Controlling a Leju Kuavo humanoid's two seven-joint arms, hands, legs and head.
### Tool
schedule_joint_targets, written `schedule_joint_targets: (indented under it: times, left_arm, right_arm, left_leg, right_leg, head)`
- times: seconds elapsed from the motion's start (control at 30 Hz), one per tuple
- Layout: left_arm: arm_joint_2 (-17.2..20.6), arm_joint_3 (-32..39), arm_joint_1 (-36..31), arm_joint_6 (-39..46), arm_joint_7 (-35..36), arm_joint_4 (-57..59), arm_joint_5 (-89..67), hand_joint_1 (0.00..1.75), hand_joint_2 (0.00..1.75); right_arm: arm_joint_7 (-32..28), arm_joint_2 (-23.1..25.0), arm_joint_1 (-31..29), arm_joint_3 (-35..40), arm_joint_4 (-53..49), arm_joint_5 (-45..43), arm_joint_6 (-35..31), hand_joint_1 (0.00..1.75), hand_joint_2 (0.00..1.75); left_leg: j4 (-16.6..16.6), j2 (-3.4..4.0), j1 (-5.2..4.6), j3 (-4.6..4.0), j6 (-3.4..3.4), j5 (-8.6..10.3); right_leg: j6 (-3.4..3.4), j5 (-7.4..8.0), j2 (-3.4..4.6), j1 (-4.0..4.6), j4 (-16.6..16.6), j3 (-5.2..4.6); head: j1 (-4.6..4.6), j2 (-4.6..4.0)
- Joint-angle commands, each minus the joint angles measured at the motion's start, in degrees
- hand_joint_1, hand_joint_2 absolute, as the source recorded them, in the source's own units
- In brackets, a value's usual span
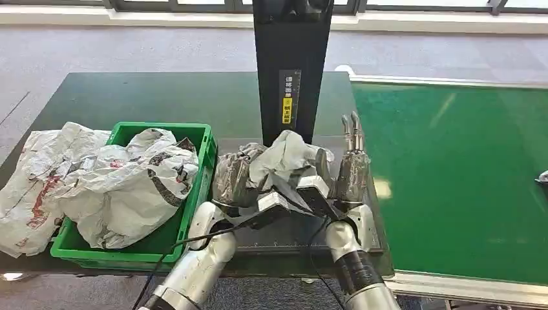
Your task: Moved the parcel from conveyor to table for the left to box.
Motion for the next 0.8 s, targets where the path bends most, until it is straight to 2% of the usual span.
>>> schedule_joint_targets:
  times: [0.03, 0.23, 0.4, 0.47, 0.53, 0.57, 0.67, 0.8]
  left_arm:
    - [-0.24, 5.94, 4.43, 1.21, 7.43, -27.61, -20.23, 1.75, 1.75]
    - [-0.24, 5.75, 4.22, 1.21, 7.74, -28.53, -21.42, 1.75, 1.75]
    - [-0.13, 4.91, 3.42, 1.21, 8.56, -37.89, -26.52, 1.75, 1.75]
    - [-0.24, 6.73, 3.11, 1.21, 6.91, -40.73, -24.88, 1.75, 1.75]
    - [-0.24, 12.03, 2.83, 1.21, 2.94, -43.02, -19.65, 1.75, 1.75]
    - [-0.24, 12.03, 2.83, 1.21, 2.94, -43.02, -19.65, 1.75, 1.75]
    - [-0.24, 23.31, 0.80, 1.21, -2.72, -40.20, -11.22, 1.75, 1.75]
    - [-0.24, 32.11, -1.56, 1.21, -7.55, -37.16, -6.07, 1.75, 1.75]
  right_arm:
    - [-0.28, -1.36, 9.79, 4.96, -24.65, -0.11, -3.12, 0.00, 0.00]
    - [-0.28, -1.17, 10.25, 4.71, -25.72, 0.09, -3.12, 0.00, 0.00]
    - [-0.28, -0.73, 9.92, 4.13, -25.95, -0.34, -3.12, 0.00, 0.00]
    - [-0.28, -0.61, 9.81, 3.90, -25.69, -0.42, -3.12, 0.00, 0.00]
    - [-0.28, -0.54, 9.82, 3.48, -25.53, -0.25, -3.12, 0.00, 0.00]
    - [-0.28, -0.54, 9.82, 3.48, -25.53, -0.25, -3.12, 0.00, 0.00]
    - [-0.28, -0.04, 10.24, 2.53, -26.02, 0.32, -3.12, 0.00, 0.00]
    - [-0.28, 0.47, 10.54, 2.10, -26.54, 0.70, -3.12, 0.00, 0.00]
  left_leg:
    - [0.06, 0.03, 0.05, 0.09, 0.02, -0.17]
    - [0.01, 0.05, 0.02, 0.10, 0.03, -0.14]
    - [0.03, 0.05, 0.03, 0.05, 0.00, -0.11]
    - [0.04, 0.11, 0.06, 0.16, 0.00, -0.18]
    - [0.04, 0.13, 0.05, 0.17, -0.02, -0.17]
    - [0.00, 0.16, 0.05, 0.25, -0.02, -0.19]
    - [-0.05, 0.20, 0.02, 0.29, -0.03, -0.15]
    - [-0.08, 0.19, 0.03, 0.27, -0.05, -0.08]
  right_leg:
    - [-0.02, -0.15, 0.03, 0.05, 0.00, 0.11]
    - [-0.04, -0.10, 0.05, 0.02, -0.03, 0.10]
    - [-0.06, -0.08, 0.03, 0.03, -0.02, 0.04]
    - [-0.07, -0.12, 0.09, 0.07, -0.04, 0.14]
    - [-0.06, -0.11, 0.12, 0.05, -0.02, 0.12]
    - [-0.07, -0.13, 0.15, 0.06, -0.05, 0.19]
    - [-0.07, -0.09, 0.20, 0.03, -0.05, 0.20]
    - [-0.10, -0.06, 0.17, 0.05, -0.06, 0.15]
  head:
    - [-0.02, 0.02]
    - [0.00, 0.00]
    - [0.00, 0.00]
    - [0.00, 0.02]
    - [0.00, 0.00]
    - [0.00, 0.02]
    - [0.00, 0.00]
    - [-0.02, 0.00]
